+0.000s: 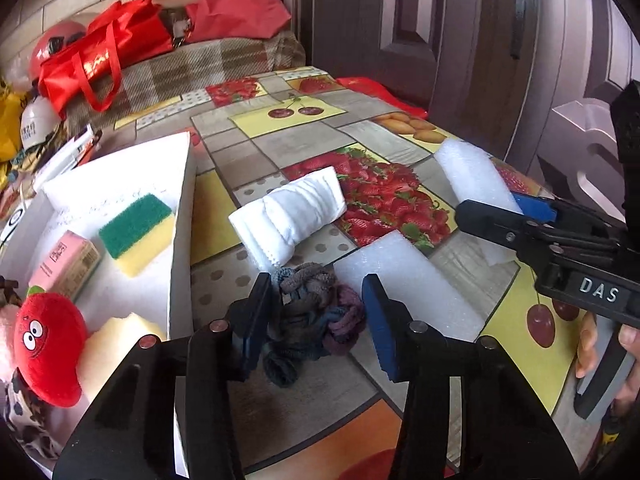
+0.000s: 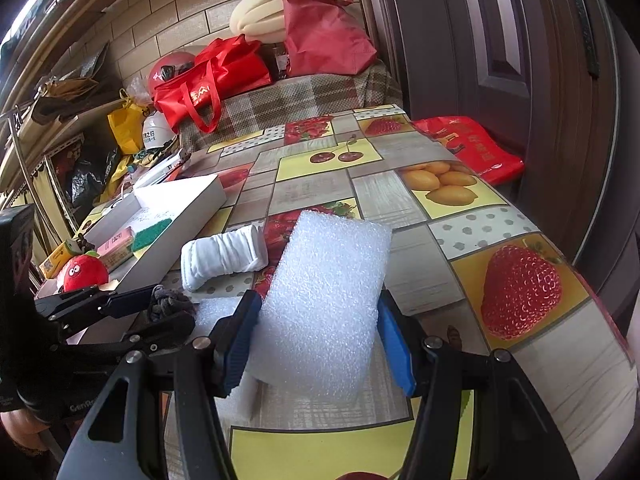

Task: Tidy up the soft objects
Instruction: 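Grasp and lift the dark braided rope knot with the left tool while the right tool holds the foam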

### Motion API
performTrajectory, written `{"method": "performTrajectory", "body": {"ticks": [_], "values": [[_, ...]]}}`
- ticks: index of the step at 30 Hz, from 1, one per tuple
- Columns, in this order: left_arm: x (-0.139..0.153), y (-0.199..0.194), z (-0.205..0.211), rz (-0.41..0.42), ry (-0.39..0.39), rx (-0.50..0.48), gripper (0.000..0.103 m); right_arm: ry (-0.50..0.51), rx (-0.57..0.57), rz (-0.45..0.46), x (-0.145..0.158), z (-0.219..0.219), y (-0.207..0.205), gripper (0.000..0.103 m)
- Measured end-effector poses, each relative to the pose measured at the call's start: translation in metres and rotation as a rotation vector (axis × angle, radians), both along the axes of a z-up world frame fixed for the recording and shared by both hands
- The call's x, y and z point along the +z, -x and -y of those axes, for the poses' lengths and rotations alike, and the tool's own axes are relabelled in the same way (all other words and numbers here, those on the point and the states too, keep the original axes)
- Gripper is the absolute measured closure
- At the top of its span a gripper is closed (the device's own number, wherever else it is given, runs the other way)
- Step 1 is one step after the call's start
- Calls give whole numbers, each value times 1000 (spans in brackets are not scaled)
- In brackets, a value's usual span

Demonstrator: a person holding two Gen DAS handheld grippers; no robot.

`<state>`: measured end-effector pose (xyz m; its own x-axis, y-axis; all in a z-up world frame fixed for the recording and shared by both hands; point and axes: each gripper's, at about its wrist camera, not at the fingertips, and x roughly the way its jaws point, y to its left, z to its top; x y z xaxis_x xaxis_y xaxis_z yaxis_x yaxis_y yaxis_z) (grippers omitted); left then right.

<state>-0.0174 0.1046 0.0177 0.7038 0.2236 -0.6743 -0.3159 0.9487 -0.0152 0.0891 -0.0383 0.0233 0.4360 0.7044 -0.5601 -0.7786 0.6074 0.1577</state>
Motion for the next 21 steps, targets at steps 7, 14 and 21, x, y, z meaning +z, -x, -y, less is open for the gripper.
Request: {"method": "performTrajectory", "body": {"ticks": [7,14,21], "values": [[-3,-5,4,-32,-15,-17,57,-1,0,0,0,0,0,44],[-13,-14,16,-123,-105,-24,54,-4,-1,1,-1,1,0,44],[1,7,5,6,-55,0,74,-30,-7,40,3,4,6,45]]}}
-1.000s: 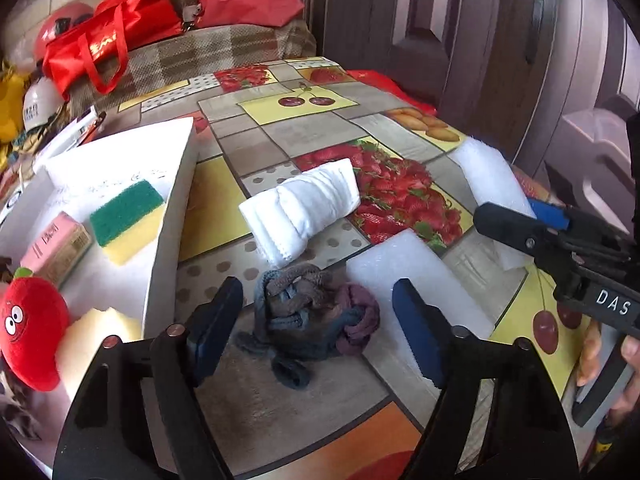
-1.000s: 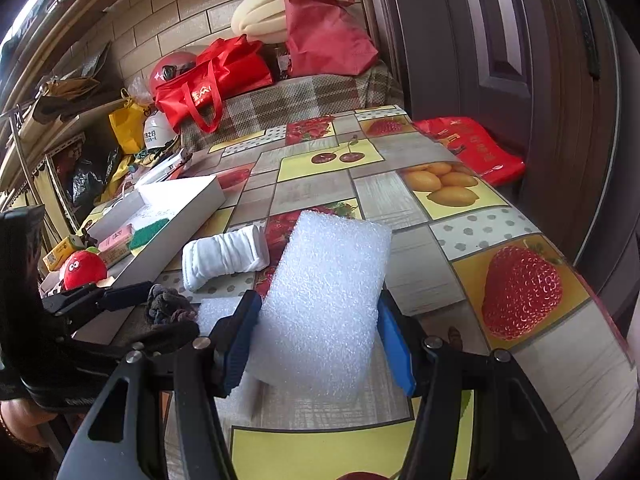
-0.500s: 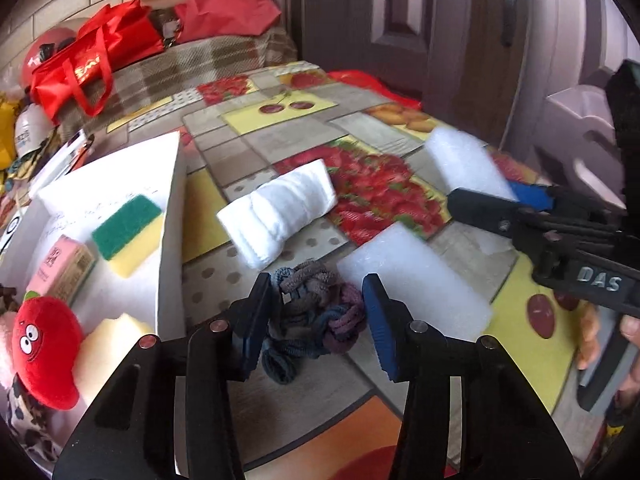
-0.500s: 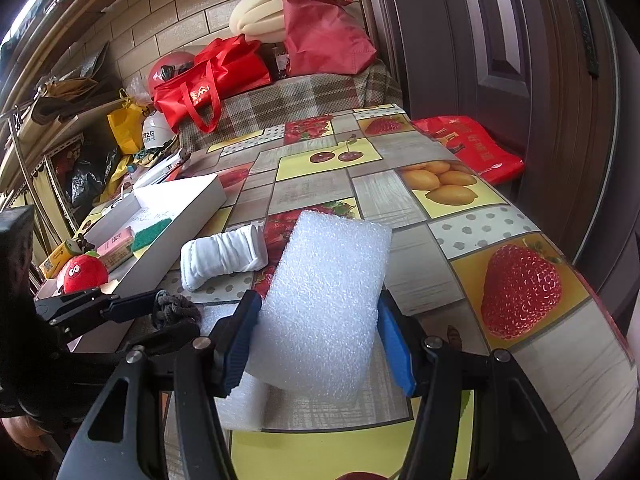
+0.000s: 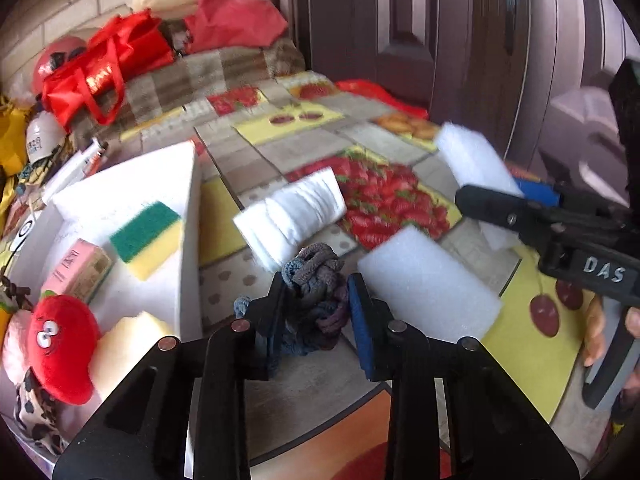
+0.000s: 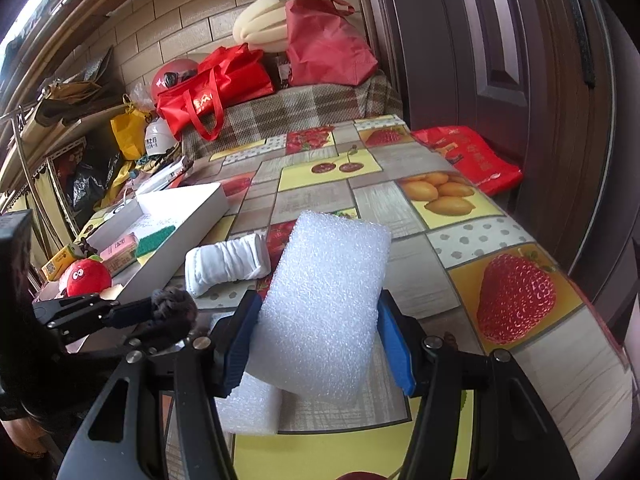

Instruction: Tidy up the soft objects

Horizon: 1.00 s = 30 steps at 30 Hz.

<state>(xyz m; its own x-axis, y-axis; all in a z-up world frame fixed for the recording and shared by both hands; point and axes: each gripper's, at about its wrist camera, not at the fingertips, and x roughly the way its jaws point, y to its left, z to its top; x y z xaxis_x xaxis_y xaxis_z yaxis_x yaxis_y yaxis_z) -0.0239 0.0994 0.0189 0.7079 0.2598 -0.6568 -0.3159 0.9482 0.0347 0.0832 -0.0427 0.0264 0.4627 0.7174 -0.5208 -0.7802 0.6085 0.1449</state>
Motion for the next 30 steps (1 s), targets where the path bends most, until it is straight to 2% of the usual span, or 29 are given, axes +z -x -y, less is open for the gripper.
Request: {"method": "performTrajectory", "body": {"ticks": [3,7,9,16,30], "values": [[10,12,9,81,-49,-1,74,-18,-9,19,3,3,1,45],[21,25,22,157,-141,-1,74,-35,-19,45,7,6,5,45],[24,31,23,185,-159,5,74,-36,-24,61,8,6,7,45],[30,47,12,249,-113,32,74,-59,-42,149,15,4,26,45],[33,77,-6,306,-121,79,74,-71,-35,182,17,-14,43,45]]}}
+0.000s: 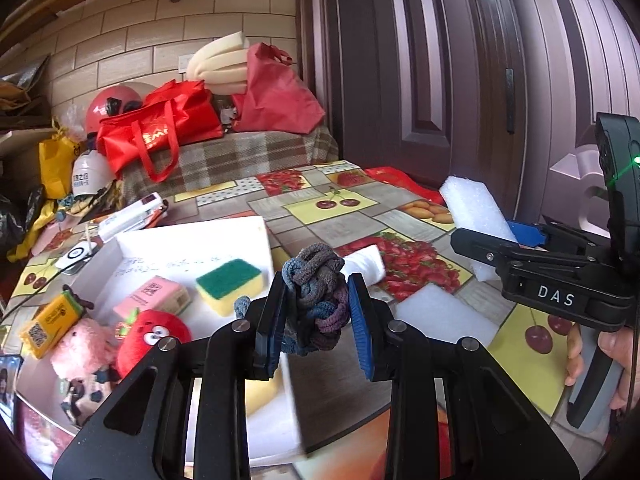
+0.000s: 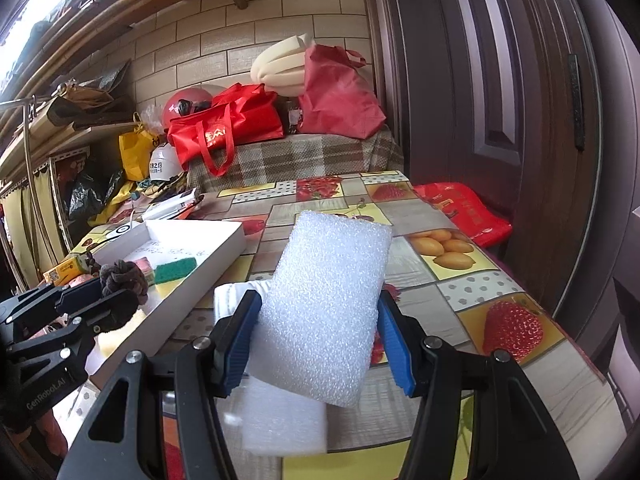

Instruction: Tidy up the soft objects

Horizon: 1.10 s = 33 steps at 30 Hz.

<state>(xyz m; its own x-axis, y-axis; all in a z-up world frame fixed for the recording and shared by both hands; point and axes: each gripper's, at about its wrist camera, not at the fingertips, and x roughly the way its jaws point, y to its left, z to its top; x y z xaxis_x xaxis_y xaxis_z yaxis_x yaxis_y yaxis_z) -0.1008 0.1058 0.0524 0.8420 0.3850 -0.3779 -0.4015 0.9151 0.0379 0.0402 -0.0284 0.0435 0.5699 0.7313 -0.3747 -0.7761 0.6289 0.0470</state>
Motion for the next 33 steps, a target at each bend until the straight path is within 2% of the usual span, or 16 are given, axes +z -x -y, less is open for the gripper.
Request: {"method": "performTrajectory", "body": {"ticks": [25,33], "values": [[-4,53,-74,4,18,146,74,45,179,78,-3,-78,72,45],[-7,73,-108,2,62,218,74,73,256,71,-6,-105,90,45]]}}
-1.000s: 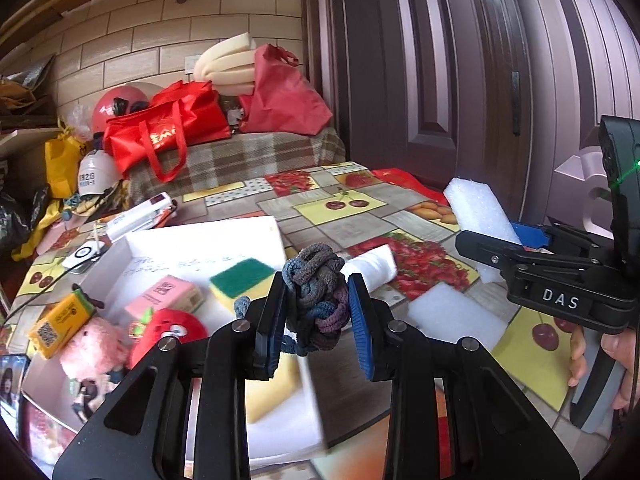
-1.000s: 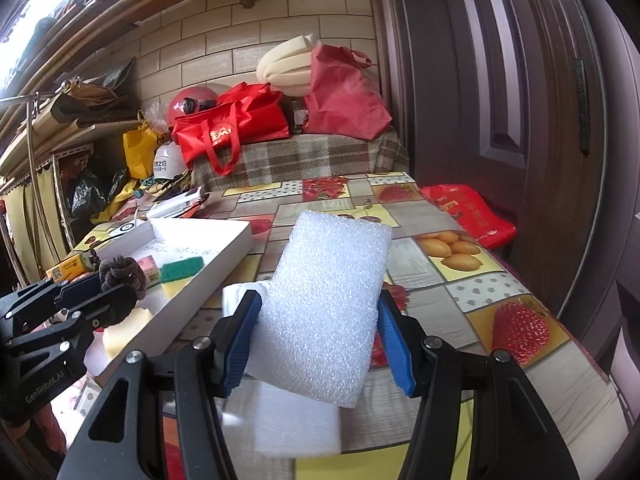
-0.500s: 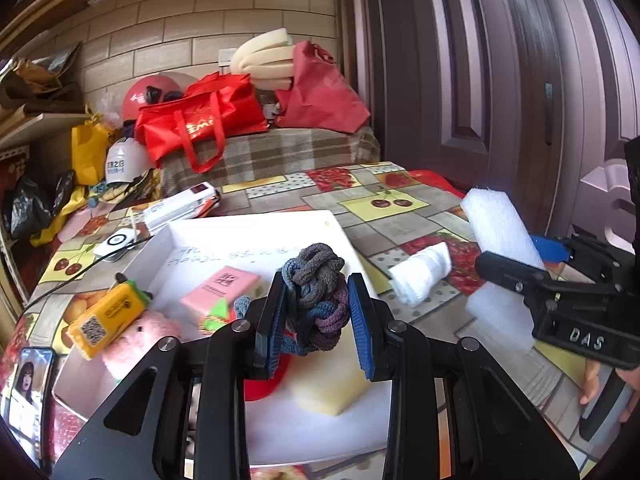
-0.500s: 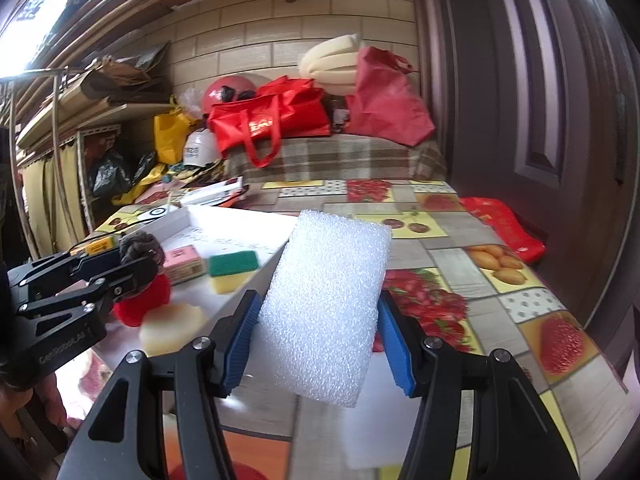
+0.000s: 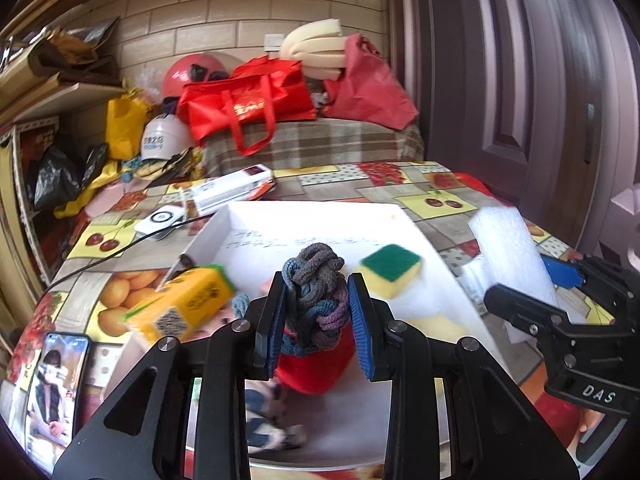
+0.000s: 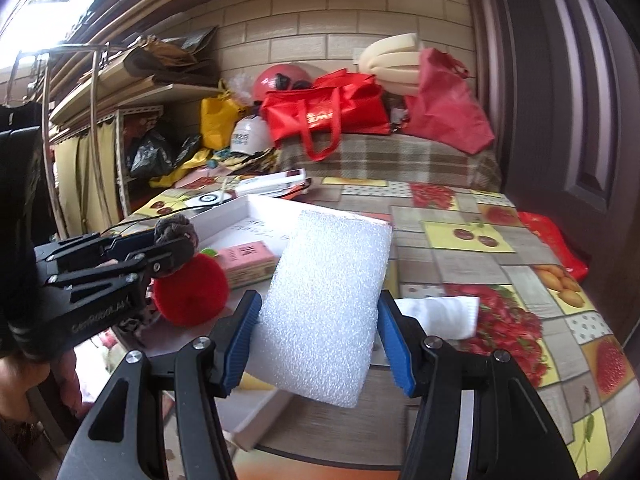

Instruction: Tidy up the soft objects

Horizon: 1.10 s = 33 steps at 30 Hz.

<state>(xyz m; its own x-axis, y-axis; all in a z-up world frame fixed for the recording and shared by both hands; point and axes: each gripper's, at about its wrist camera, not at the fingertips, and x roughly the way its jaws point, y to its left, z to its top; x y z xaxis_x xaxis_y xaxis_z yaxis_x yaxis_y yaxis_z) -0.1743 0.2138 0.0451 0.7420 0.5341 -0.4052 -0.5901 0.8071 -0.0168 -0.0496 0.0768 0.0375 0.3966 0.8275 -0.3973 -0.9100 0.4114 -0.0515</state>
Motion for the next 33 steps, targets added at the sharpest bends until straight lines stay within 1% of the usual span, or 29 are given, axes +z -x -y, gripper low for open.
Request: {"method": "performTrajectory", "body": {"ticks": [3,8,12,15,20,25,28,33], "values": [[-1,9,-14,15,35,23,74,27,21,4,-2,-9,4,45],[-5,18,-34,40,121,56,74,59,44,-27,-6,-19,4,45],[-5,18,-40,37,144,69,74,91,84,-37,-8,-27,7,45],[-5,15,-36,22,129,64,74,119,108,-35,-10,-32,10,45],[-3,5,-33,-12,73,82,74,134,124,-74,-13,-47,11,45],[-8,-6,-42,-64,88,88,74,239,113,-111,-25,-68,5,45],[-9,-11,-46,-81,76,101,74,228,95,-132,-23,-72,-2,45],[-9,-17,-51,-98,54,117,74,219,73,-112,-22,-83,-2,45]]}}
